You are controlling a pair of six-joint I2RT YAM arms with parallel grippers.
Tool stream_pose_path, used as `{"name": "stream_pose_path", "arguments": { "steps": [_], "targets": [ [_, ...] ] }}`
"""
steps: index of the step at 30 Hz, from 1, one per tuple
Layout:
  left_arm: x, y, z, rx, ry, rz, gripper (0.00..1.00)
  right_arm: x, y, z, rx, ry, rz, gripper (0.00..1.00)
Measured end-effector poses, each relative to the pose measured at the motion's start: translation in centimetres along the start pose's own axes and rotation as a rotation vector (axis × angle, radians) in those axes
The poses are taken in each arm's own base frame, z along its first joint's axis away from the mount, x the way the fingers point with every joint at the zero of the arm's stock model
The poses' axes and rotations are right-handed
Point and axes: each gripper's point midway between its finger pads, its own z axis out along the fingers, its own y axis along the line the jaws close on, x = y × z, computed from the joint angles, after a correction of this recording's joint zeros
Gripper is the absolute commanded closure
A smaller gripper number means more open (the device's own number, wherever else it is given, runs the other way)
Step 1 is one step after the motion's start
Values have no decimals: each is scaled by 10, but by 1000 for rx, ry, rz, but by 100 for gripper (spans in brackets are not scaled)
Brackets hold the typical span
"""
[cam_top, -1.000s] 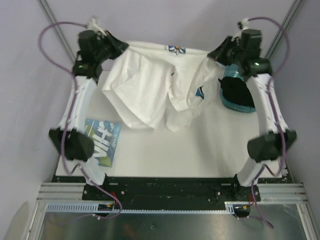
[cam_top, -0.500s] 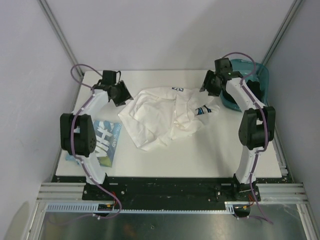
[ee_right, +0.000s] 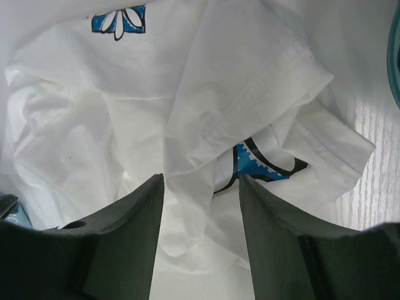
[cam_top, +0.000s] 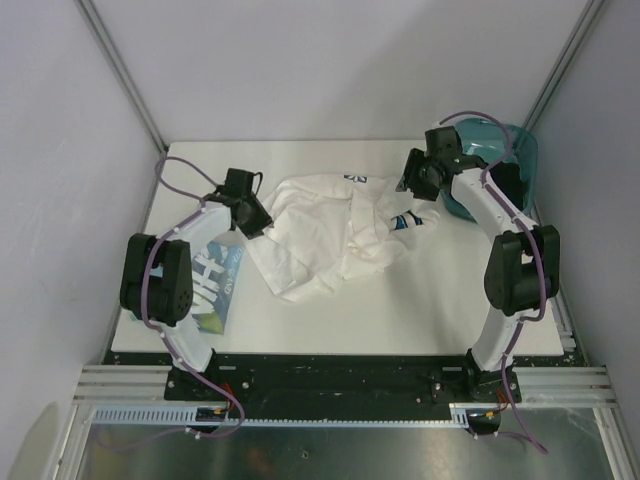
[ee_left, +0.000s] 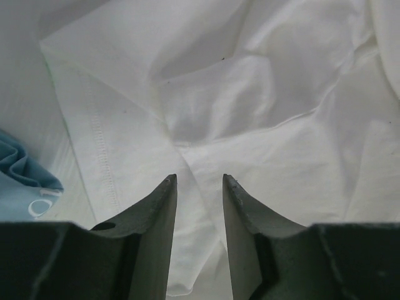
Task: Fold and stack the t-shirts
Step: Flatten out the tshirt
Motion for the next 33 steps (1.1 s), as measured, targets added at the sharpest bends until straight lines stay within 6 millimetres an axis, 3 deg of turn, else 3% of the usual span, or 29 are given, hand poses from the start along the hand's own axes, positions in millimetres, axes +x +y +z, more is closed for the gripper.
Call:
{"name": "stream_pose_path", "arguments": {
  "steps": [8, 20, 27, 30, 33],
  "targets": [
    [5, 0, 20, -18, 11, 25, 58, 12, -6, 4, 12, 23, -4, 44],
    [-9, -8, 38, -21, -8, 193, 58, 10, 2, -3, -14, 3, -13, 44],
    [-7, -4, 49, -31, 8, 292, 59, 8, 6, -4, -26, -6, -17, 44],
    [-5, -2, 54, -37, 19, 315, 63, 8, 7, -4, -29, -7, -17, 44],
    [-4, -2, 55, -38, 24, 330, 73, 8, 7, -4, -29, -7, -17, 44]
  ]
}}
